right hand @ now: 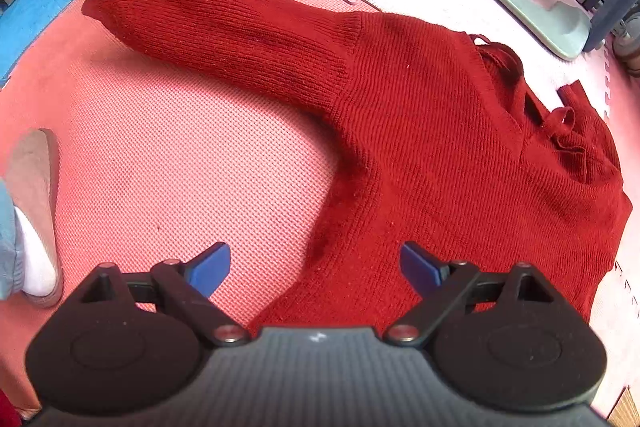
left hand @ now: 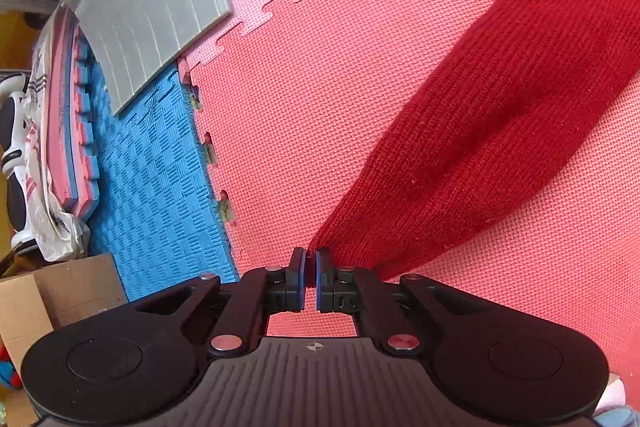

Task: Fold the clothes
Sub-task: 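Pull the sleeve cuff outward with the left gripper, straightening the sleeve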

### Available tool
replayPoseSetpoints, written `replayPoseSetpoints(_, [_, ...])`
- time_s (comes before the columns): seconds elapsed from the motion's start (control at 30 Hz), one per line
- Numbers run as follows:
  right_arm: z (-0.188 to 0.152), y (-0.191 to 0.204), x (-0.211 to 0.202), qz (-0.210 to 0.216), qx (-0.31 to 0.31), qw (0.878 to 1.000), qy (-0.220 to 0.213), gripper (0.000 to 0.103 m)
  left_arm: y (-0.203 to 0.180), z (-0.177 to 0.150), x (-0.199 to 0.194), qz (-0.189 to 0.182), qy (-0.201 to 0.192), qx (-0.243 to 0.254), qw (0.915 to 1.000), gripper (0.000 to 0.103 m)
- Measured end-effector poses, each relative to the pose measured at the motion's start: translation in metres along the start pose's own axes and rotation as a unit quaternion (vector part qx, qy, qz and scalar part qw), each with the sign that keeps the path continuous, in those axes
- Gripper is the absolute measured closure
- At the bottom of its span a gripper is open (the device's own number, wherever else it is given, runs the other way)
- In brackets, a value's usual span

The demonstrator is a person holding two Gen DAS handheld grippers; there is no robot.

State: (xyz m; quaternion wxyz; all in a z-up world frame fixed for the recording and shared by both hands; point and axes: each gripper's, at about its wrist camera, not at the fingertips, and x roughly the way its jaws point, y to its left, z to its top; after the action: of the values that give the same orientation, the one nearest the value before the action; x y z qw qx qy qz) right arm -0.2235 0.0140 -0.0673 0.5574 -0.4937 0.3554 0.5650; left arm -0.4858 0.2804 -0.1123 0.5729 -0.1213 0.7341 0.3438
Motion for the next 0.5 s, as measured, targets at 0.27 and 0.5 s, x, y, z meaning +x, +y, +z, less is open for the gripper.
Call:
replayPoseSetpoints(0.27, [0.013,0.004,-0.010,-0.013,0.009,1.000,0.009,0.011,0.014,-0.034,0.043,-0.013,0.040,-0.008,0.9991,0.103])
replayPoseSetpoints(0.5, [0.010,0.021,-0.029,-0.049,0.019,0.998,0.030,0.011,0.005,-0.037,0.061,-0.083,-0.002,-0.044,0.9956,0.103])
